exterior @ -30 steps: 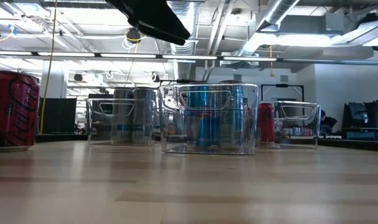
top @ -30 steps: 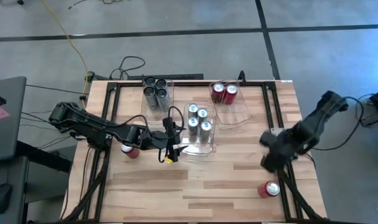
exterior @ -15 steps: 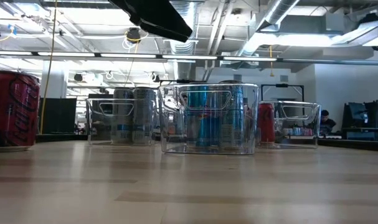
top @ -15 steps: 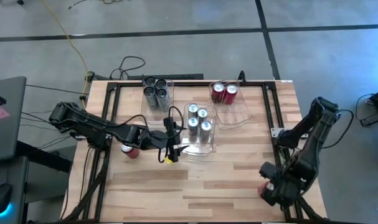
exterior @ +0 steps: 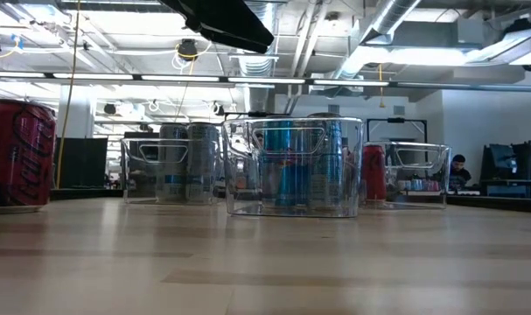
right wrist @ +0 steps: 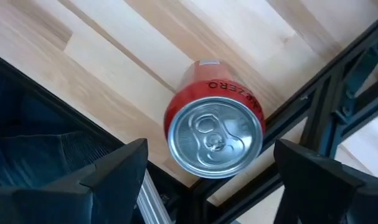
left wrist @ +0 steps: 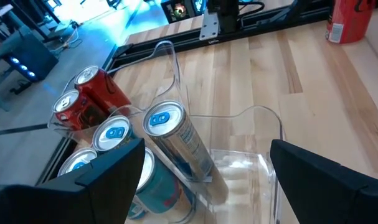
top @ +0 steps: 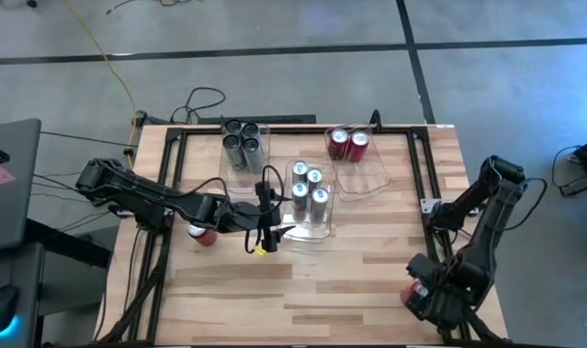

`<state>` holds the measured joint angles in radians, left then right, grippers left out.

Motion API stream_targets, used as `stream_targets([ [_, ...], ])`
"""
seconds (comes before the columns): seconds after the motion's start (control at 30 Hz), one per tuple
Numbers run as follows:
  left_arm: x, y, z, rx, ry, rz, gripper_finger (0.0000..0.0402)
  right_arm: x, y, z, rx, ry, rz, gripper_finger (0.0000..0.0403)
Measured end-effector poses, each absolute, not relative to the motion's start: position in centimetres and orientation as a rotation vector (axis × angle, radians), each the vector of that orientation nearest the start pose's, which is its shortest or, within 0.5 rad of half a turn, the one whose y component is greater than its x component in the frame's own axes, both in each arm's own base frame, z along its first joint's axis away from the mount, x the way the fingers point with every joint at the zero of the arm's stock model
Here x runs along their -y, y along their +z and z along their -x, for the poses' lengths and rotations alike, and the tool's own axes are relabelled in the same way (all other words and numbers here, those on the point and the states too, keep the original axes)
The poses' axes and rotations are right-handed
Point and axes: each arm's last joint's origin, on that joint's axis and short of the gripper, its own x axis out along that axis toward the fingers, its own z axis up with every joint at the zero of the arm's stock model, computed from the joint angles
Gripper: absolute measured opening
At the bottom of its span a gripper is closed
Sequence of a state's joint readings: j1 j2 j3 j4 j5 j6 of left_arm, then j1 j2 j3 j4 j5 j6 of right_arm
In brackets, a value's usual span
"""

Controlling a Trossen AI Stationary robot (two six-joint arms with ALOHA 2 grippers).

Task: Sort soda cans
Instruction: Put the red-black soda can into the right transparent bin

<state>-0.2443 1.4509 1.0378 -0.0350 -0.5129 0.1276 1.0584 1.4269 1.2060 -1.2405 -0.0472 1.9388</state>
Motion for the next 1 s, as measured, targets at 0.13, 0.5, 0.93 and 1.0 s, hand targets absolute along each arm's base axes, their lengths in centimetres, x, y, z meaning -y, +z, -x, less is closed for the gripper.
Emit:
stream_targets([
  [0.13, 6.4, 28.2, -31.5, -0.435, 0.237, -0.291, 0.0340, -21.5, 27.4, -12.0, -1.470, -0.589, -0.783, 0.0363],
  [0.5, 6.4, 28.2, -31.4, -0.439, 0.236, -0.293, 0.0340, -21.2, 26.7, -11.9, -1.420, -0.638, -0.776, 0.0363],
  [0.93, 6.4, 28.1, -31.4, -0.447, 0.235, -0.296, 0.0340, -21.4, 25.3, -11.2, -1.407, -0.685, -0.806, 0.0363],
  [1.0, 6.4, 28.1, -31.4, -0.446, 0.235, -0.296, 0.0340, -21.5, 25.3, -11.2, -1.409, -0.681, -0.813, 0.0360],
])
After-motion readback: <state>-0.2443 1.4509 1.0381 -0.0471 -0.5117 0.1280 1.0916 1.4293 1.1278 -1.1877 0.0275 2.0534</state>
